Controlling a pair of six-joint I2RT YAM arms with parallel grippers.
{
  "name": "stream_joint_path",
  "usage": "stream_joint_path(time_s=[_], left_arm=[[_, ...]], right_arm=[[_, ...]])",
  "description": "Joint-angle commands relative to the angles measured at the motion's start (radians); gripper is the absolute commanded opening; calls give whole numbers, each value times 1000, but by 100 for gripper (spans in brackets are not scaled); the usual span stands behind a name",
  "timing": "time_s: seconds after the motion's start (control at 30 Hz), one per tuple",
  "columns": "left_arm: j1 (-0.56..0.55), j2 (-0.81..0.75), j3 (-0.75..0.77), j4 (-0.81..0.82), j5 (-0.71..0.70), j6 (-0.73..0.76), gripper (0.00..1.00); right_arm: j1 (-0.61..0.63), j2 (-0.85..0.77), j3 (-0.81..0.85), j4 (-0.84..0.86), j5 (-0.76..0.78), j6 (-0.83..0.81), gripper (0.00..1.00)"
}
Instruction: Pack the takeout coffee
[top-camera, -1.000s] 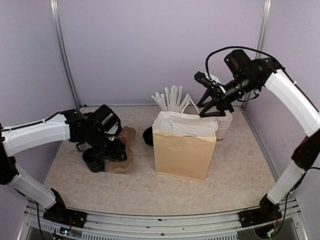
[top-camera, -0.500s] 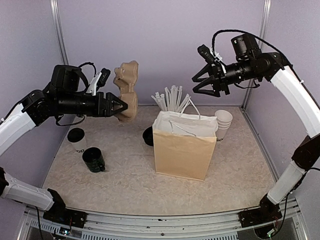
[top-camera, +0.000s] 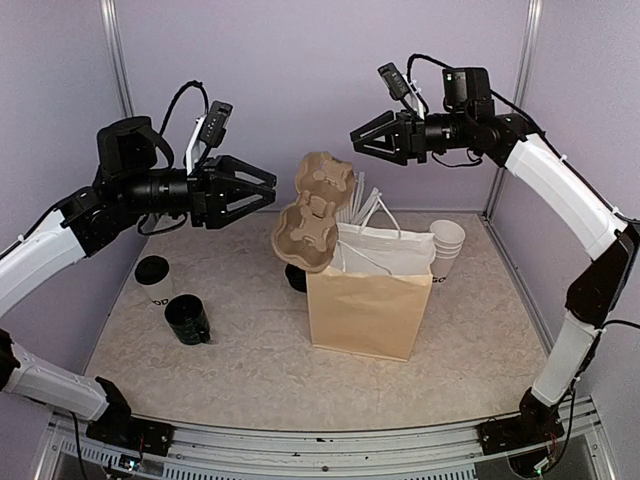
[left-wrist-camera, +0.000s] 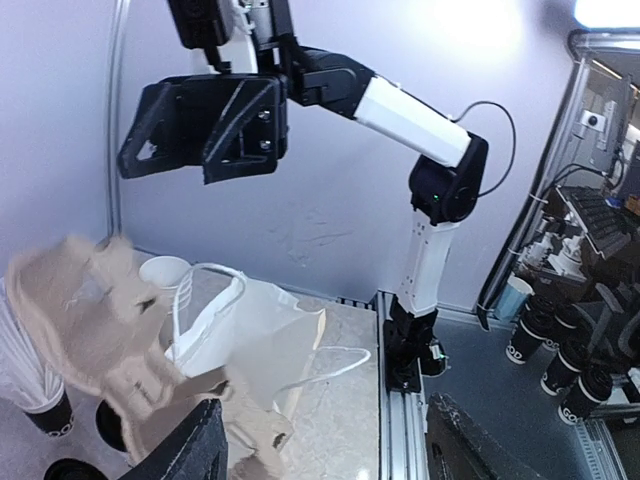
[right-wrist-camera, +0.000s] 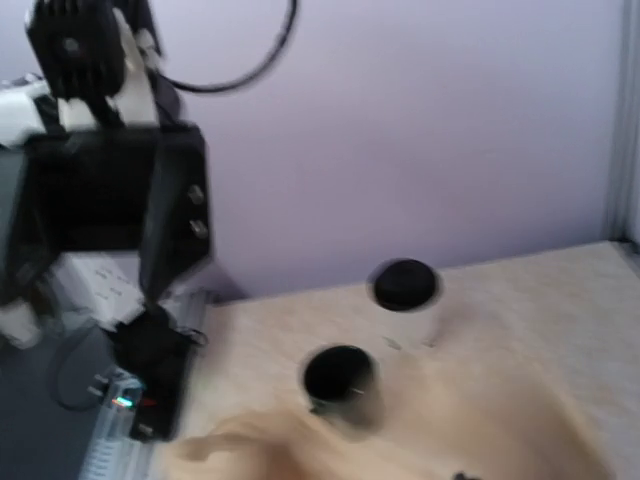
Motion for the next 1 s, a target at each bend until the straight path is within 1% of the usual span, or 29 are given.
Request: stream_joint_path(time_s=[0.0,0.07,0.13,0.2,0.3,0.37,0.4,0.43,0.5,0.6,0.67,0.77,0.83,0.87,0.97], left_arm=[[14,37,-21,131,124,20,66],[23,66,-12,125,114,6,65],[27,82,6,83,30,1,66],[28,88,37,-4,-140,14,71],[42,96,79,-135,-454,4,76],[66,108,87,-199,-579,-13,78],[74,113,86,-228,-626,-12,79],[80,121,84,-250,-663,-10,80],[87,147,75,-279,-712,-10,81],[91,205,66,-285,-757,-24,82],[99,259,81,-280,-749,-13,82],[129,380,158,-317,-738,14,82],[161,491,220,-351,-749,-36,80],[181,530,255,-363,-733,-65,78],[214,665,348,-372,-694,-79,75]], right_arm=[[27,30,-25,166,-124,184,55],[29,49,-21,178,-146,208,54],[26,55,-19,169,-144,199,54],[24,49,-20,149,-130,170,54],[23,26,-27,127,-98,118,55],[21,15,-23,103,-88,78,56],[21,10,-23,86,-84,64,56],[21,5,-25,65,-78,16,56],[21,-6,-24,-10,-57,-76,56],[21,-20,-29,-134,33,-223,58],[21,-32,-42,-191,91,-282,59],[21,-64,-85,-226,141,-326,60],[21,-82,-110,-231,154,-336,60],[21,-88,-120,-233,161,-336,60],[21,-103,-144,-238,180,-349,60]])
